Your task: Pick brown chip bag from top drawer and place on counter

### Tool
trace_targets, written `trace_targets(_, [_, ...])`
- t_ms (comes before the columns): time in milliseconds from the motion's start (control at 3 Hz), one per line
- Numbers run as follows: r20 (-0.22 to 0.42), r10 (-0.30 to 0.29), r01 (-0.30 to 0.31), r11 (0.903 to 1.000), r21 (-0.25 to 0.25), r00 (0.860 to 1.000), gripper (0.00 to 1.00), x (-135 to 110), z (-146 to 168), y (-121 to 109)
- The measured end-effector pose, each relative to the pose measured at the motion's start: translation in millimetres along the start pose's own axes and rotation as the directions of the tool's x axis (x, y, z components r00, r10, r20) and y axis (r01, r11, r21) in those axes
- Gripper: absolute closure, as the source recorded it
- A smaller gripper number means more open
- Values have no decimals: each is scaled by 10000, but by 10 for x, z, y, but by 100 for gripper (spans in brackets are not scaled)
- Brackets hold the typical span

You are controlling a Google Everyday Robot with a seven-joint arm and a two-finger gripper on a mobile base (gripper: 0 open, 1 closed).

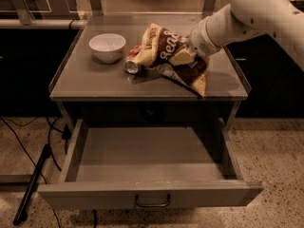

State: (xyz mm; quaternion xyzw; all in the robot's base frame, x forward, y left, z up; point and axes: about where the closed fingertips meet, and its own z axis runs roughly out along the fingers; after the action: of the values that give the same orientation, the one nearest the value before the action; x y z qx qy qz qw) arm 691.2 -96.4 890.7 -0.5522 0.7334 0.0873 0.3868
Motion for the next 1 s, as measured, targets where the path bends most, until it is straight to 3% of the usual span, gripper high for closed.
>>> trace_targets(333, [-24, 18, -18, 10000, -45, 10000, 85, 16, 17, 16])
trace_targets(1000, [-24, 18, -18, 10000, -46, 10000, 38, 15, 17, 16])
